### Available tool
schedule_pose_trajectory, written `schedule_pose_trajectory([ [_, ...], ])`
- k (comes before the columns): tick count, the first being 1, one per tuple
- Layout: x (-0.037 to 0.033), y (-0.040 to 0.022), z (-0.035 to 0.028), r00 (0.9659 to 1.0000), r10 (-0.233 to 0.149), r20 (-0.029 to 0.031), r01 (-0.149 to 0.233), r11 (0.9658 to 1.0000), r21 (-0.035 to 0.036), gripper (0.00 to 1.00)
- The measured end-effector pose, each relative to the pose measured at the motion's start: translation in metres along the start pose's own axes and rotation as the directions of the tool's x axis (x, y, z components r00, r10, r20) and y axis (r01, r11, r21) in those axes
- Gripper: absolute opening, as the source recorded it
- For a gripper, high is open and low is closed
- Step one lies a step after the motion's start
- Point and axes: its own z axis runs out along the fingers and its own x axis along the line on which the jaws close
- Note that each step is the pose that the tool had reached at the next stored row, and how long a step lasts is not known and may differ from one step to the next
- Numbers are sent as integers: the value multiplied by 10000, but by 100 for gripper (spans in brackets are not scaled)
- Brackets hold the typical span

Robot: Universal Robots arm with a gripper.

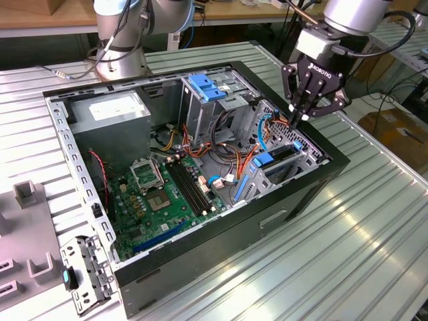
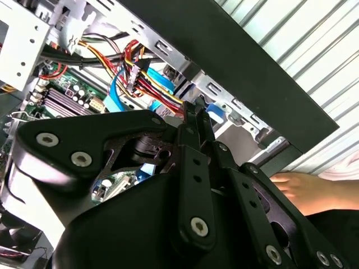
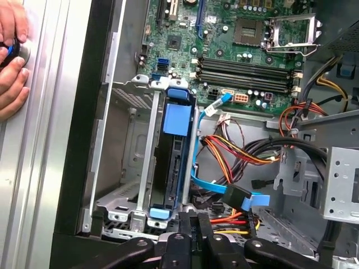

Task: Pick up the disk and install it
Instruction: 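Insert the first disk wire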

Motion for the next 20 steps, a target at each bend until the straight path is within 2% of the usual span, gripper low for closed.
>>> schedule_pose_trajectory([
  [3, 21, 52, 11, 10000, -9, 13, 9, 10000, 27, 17],
  [8, 55, 77, 54, 10000, -5, 11, 5, 10000, 54, 17],
  [10, 57, 77, 84, 9999, 149, 17, -149, 9999, 50, 17],
  [13, 55, 80, 112, 9983, 590, 35, -590, 9983, 25, 17],
  [17, 40, 181, 131, 9981, 605, 65, -605, 9982, 40, 17],
  [20, 41, 180, 175, 9972, 746, 69, -746, 9972, 32, 17],
])
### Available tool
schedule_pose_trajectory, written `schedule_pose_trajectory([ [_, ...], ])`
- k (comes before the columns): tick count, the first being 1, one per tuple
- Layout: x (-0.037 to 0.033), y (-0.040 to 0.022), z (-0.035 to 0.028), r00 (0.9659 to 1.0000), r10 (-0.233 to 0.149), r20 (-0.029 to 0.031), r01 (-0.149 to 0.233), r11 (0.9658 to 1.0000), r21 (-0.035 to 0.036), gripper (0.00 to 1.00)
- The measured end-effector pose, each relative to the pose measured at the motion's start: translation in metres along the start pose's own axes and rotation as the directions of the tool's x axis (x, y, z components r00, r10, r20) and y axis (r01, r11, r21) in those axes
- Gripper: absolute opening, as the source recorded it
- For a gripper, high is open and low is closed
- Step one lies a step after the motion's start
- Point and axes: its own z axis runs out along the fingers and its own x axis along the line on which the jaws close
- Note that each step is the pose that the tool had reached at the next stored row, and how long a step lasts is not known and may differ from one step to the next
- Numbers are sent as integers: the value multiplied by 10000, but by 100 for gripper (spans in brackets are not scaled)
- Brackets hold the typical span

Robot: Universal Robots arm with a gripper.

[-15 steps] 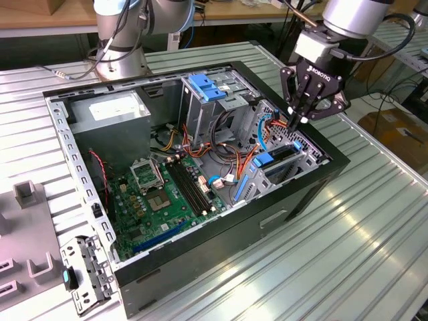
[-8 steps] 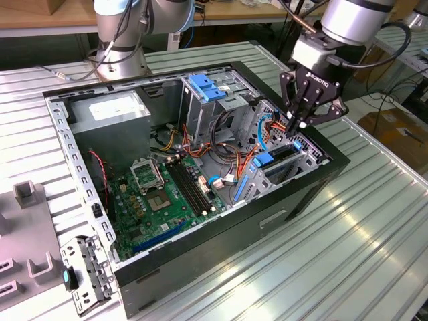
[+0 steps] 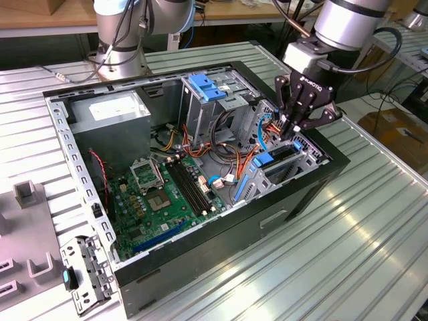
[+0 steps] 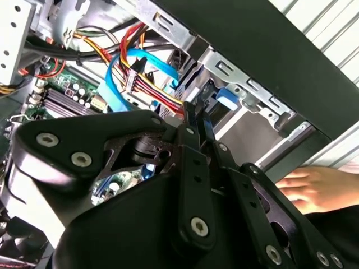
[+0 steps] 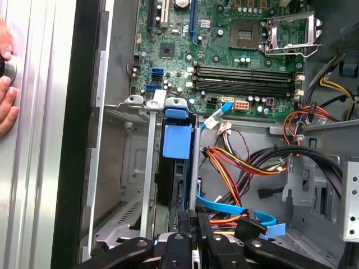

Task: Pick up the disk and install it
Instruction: 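Insert the first disk wire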

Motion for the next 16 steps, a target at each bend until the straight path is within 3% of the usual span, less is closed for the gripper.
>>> schedule_pose_trajectory([
  [4, -1, 3, 31, 9997, 260, 8, -260, 9997, -13, 17],
  [16, 70, 42, 64, 9991, 414, 15, -414, 9991, -16, 17],
])
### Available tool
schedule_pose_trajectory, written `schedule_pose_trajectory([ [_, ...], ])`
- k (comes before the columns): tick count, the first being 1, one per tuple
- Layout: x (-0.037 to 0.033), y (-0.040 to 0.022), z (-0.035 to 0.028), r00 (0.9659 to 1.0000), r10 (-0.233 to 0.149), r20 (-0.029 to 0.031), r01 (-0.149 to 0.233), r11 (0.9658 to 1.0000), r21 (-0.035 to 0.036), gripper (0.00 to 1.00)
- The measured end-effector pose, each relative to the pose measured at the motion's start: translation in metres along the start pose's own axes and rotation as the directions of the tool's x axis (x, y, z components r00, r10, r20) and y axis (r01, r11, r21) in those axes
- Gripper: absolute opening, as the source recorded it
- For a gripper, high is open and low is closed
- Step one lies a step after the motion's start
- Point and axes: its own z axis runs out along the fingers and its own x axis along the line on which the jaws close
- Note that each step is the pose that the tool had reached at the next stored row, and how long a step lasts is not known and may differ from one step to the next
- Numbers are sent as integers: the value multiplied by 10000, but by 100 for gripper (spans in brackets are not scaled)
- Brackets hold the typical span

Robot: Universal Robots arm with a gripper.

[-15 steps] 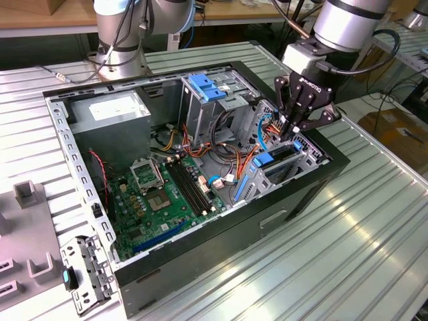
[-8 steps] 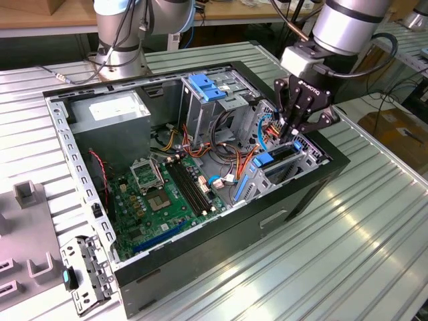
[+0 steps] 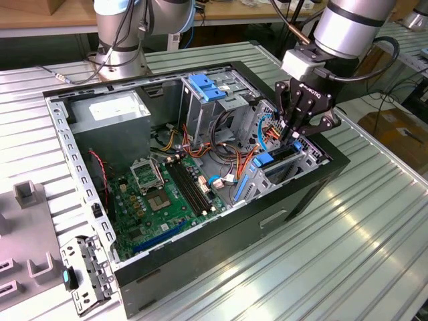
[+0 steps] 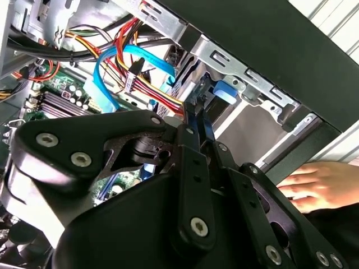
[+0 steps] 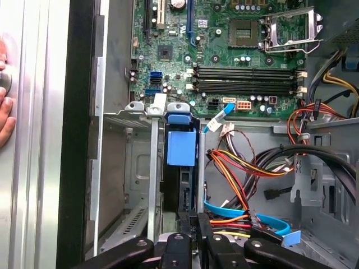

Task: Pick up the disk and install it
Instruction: 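Insert the first disk wire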

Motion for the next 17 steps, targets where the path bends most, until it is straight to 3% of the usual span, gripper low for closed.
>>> schedule_pose_trajectory([
  [5, 10, 0, 17, 9997, 238, 10, -238, 9997, -13, 17],
  [17, 30, 1, 79, 9997, 255, 11, -255, 9997, -14, 17],
])
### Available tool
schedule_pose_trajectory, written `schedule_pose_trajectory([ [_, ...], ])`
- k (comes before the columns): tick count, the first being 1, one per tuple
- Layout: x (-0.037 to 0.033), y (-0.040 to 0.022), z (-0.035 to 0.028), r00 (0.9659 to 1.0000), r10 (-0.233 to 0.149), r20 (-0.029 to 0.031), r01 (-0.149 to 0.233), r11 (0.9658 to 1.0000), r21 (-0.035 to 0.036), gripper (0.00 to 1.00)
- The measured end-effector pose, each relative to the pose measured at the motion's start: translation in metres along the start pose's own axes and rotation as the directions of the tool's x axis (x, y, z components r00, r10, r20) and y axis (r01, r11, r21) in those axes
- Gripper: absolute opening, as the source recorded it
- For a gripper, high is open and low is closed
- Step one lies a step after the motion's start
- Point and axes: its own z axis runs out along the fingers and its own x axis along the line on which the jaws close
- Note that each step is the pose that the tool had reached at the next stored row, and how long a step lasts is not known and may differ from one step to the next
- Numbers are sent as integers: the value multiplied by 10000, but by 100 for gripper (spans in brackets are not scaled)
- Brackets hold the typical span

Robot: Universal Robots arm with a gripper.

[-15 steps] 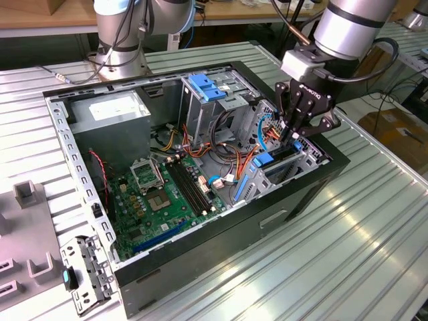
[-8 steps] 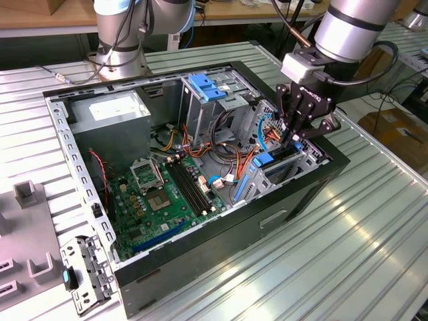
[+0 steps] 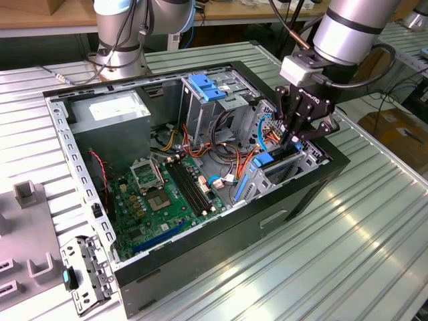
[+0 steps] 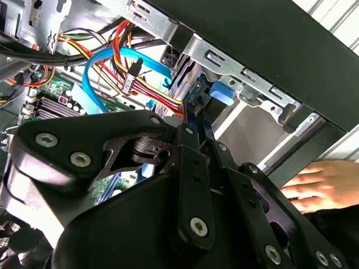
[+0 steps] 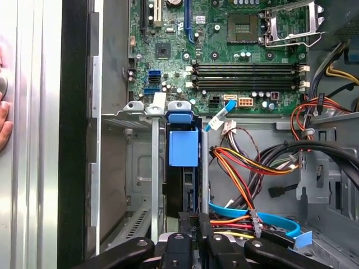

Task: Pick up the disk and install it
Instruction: 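Insert the first disk wire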

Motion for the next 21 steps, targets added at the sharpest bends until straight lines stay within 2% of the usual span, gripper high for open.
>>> schedule_pose_trajectory([
  [6, 0, 0, 7, 10000, 1, 6, -1, 10000, 1, 18],
  [7, 1, 1, -14, 10000, 1, 4, -1, 10000, 3, 24],
  [8, 2, 2, -34, 10000, 1, 3, -1, 10000, 4, 24],
  [9, 3, 2, -59, 10000, 1, 3, -1, 10000, 7, 31],
  [11, 5, 4, -92, 10000, 1, 2, -1, 10000, 13, 31],
  [13, 5, 4, -95, 10000, 1, 7, -1, 10000, 14, 31],
  [14, 5, 4, -96, 10000, 1, 6, -1, 10000, 14, 29],
  [15, 5, 4, -98, 10000, 1, 3, -1, 10000, 14, 23],
  [16, 5, 4, -98, 10000, 1, 3, -1, 10000, 14, 23],
  [17, 5, 4, -98, 10000, 1, 3, -1, 10000, 14, 16],
  [18, 5, 4, -98, 10000, 1, 3, -1, 10000, 13, 16],
  [19, 5, 4, -98, 10000, 1, 4, -1, 10000, 14, 11],
  [21, 5, 4, -98, 10000, 1, 3, -1, 10000, 14, 11],
])
